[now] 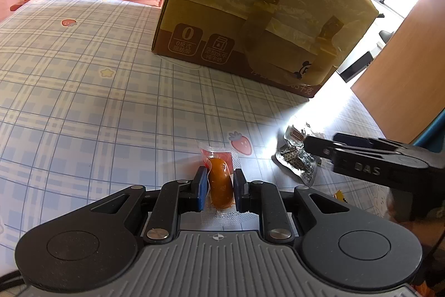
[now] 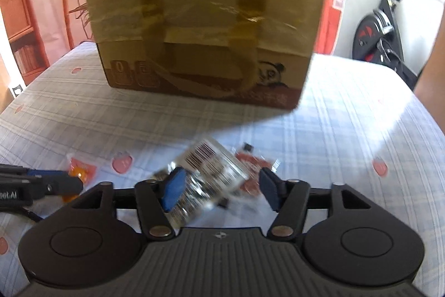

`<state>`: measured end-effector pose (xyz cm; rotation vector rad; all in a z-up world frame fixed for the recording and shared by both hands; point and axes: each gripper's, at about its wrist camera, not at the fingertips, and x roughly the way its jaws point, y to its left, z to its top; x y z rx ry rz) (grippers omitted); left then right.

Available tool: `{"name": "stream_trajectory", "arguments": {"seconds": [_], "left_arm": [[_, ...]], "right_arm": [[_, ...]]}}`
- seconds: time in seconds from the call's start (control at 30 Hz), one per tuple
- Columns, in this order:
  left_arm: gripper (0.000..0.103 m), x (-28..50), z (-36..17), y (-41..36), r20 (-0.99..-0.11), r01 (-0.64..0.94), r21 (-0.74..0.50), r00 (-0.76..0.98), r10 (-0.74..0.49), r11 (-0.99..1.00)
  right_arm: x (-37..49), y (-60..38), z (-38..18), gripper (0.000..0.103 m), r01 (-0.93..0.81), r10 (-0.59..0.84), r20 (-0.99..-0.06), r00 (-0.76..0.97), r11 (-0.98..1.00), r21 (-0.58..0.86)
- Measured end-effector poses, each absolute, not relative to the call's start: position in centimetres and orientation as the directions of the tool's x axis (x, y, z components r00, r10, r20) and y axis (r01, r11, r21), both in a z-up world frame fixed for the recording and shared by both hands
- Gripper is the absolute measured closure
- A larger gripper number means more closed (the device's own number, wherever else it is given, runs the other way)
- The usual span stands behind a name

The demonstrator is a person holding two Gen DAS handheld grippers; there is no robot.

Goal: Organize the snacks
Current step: 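Hold jelly cup in left gripper while right gripper closes on silver foil pack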

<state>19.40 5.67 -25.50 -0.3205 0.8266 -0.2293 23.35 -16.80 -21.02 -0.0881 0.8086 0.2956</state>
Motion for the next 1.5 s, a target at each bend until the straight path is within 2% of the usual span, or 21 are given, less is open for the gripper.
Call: {"name": "stream_trajectory", "arguments": {"seconds": [0.43, 0.6, 0.77, 0.93, 1.13, 1.5], "left_arm": [[0.082, 19.4, -25.5, 5.7, -0.679, 0.073, -0.37, 0.659, -0.323, 0.926], [0.082, 19.4, -25.6, 5.7, -0.679, 0.073, -0.367, 0.66, -0.321, 0.927], [0.082, 19.4, -25.6, 5.7, -0.677, 0.072, -0.37, 0.661, -0.322, 0.926], [0.082, 19.2, -25.7, 6.1, -0.663, 0.083, -0.386, 0.667, -0.339, 0.919], [0.082, 19.0, -26.0, 6.4, -0.647, 0.101, -0.398, 0.674, -0.357, 0.912], [0.082, 19.1, -26.3, 7.1, -0.627, 0.107, -0.436, 0.676, -0.387, 0.894]], "right_arm": [[23.3, -16.8, -22.1, 0.032, -0.318, 0.217, -0.75, 0.625, 0.948, 0.009], [23.2, -18.6, -22.2, 0.032, -0.258, 0.166, -0.764, 0.623, 0.966, -0.001], [23.6, -18.4, -20.8, 0.032, -0.213, 0.263, -0.757, 0.598, 0.963, 0.166], [24.0, -17.3, -21.2, 0.032, -0.112, 0.305, -0.808, 0.504, 0.951, 0.289], [25.2, -16.6, -21.3, 0.032, -0.034, 0.233, -0.831, 0.505, 0.967, 0.251], [26.4, -12.8, -22.3, 0.031, -0.148, 0.133, -0.835, 0.534, 0.987, 0.063]]}}
